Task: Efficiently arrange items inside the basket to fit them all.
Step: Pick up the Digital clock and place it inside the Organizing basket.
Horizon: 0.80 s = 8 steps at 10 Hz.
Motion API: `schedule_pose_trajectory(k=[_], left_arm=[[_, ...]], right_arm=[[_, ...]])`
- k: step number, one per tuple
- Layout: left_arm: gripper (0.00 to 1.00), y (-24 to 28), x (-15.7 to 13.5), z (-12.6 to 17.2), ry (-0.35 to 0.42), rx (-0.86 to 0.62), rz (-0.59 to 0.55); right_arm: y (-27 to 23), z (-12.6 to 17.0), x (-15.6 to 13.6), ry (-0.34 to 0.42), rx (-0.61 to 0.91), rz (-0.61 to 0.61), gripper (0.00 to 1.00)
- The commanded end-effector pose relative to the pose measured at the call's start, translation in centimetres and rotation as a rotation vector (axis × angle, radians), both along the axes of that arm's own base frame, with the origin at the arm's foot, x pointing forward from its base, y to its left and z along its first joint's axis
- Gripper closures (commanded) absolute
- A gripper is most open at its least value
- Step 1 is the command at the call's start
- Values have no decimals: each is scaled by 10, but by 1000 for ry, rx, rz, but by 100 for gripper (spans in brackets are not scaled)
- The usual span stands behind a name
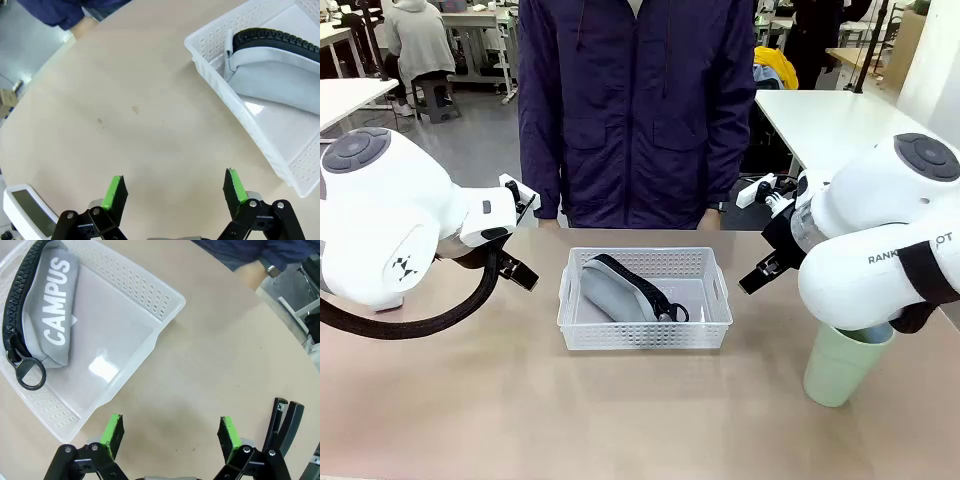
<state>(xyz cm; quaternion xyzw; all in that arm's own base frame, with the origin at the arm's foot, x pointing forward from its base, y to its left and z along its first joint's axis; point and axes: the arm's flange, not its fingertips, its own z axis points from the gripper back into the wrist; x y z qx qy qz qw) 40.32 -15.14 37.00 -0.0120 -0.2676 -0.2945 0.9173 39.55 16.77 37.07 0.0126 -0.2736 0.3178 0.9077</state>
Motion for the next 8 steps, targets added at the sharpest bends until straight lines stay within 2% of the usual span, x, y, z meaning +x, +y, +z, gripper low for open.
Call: schedule_pose_trajectory(k=[1,8], left_arm=[[0,0,0,0,0,0,0],[0,0,0,0,0,0,0]], right_arm=[[0,0,0,0,0,0,0],[0,0,0,0,0,0,0]])
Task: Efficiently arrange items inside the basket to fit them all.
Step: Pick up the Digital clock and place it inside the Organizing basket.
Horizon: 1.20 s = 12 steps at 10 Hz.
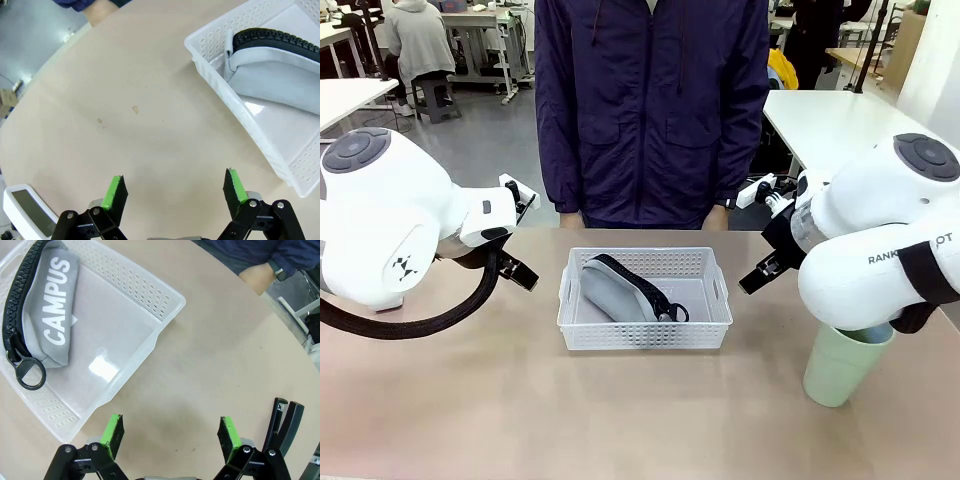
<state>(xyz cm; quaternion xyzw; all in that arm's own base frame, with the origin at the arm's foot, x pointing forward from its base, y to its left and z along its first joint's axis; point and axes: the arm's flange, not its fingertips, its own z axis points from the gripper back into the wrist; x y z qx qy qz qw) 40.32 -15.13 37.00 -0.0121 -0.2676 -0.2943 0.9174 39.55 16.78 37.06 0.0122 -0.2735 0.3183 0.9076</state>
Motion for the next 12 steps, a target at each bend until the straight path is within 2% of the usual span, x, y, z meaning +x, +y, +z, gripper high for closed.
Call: schedule_pose_trajectory(k=[1,9,10,11,12], left_arm=[[0,0,0,0,0,0,-1],[0,0,0,0,0,0,-1],[0,0,0,0,0,0,0],[0,13,-3,4,-11,-1,1],[0,37,-9,20,-37,-61,-25]], right_arm=[[0,0,0,0,1,-1,0],[0,0,0,0,0,0,0],[-3,6,-4,-25,-17,-13,0],[-10,16,-5,-13,16,21,0],[-22,40,-12,-30,42,23,0]])
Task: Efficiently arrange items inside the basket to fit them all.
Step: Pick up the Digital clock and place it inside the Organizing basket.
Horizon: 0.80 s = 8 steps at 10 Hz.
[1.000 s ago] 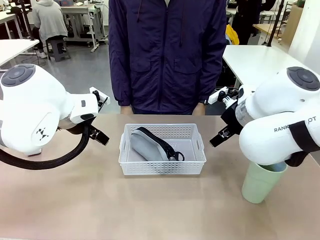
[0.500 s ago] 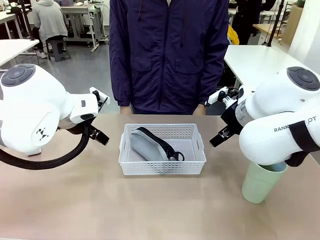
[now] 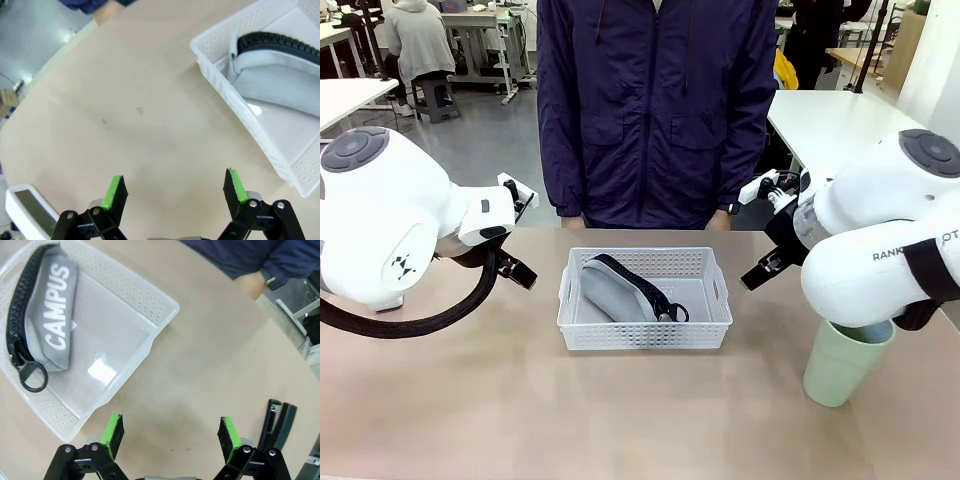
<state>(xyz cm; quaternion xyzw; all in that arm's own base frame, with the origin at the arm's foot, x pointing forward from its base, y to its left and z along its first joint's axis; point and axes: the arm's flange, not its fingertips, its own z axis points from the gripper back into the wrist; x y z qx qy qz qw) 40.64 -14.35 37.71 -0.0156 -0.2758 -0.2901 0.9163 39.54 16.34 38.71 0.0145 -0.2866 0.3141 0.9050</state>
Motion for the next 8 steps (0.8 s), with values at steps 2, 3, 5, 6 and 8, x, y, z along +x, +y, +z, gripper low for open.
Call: schedule_pose_trajectory(k=[2,3,5,6,8], left_arm=[[0,55,-51,75,-83,-125,-34],[0,68,-76,106,-111,-144,-40],[0,122,-119,142,-89,-265,-140],[0,155,-134,143,-79,-394,-168],[0,227,-145,127,-42,-628,-218]], right_arm=[[-61,76,-35,32,147,75,0],[-93,95,-48,66,202,66,0],[-175,116,-80,104,367,24,0],[-217,119,-97,122,497,1,0],[-297,104,-123,183,787,-17,0]])
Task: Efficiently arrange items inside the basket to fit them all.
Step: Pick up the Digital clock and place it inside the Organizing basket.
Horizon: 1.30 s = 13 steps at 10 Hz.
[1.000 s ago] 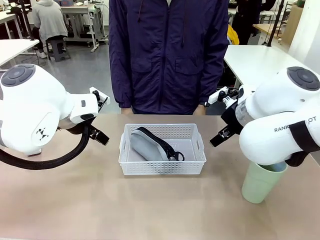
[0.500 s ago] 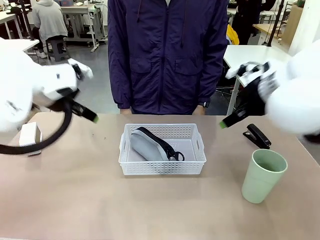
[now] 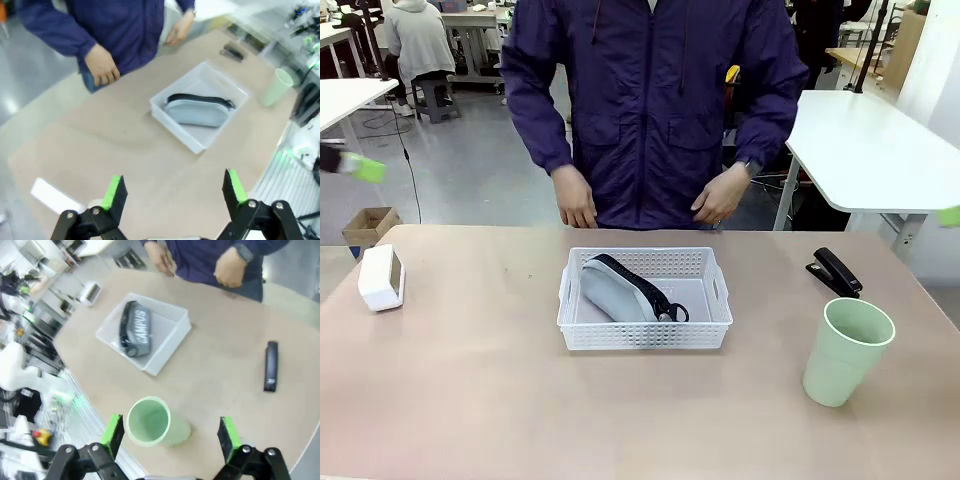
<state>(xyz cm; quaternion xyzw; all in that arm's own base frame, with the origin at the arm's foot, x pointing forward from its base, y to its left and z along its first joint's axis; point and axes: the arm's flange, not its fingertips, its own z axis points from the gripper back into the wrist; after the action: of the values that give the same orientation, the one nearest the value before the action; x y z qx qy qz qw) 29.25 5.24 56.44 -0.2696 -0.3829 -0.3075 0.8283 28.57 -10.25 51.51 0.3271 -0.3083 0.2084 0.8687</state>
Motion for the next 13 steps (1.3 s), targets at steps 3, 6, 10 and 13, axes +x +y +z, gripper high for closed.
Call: schedule_pose_trajectory(k=[3,6,10,13], left_arm=[[0,132,-25,-115,127,-466,67],[0,116,-15,-132,163,-541,79],[0,143,-10,-132,192,-556,111],[0,143,-10,-132,192,-556,111]], right_arm=[[-128,-81,-42,74,502,-152,0],[-141,-115,-32,107,579,-158,0],[-145,-119,-55,118,574,-211,0],[-145,-119,-55,118,574,-211,0]])
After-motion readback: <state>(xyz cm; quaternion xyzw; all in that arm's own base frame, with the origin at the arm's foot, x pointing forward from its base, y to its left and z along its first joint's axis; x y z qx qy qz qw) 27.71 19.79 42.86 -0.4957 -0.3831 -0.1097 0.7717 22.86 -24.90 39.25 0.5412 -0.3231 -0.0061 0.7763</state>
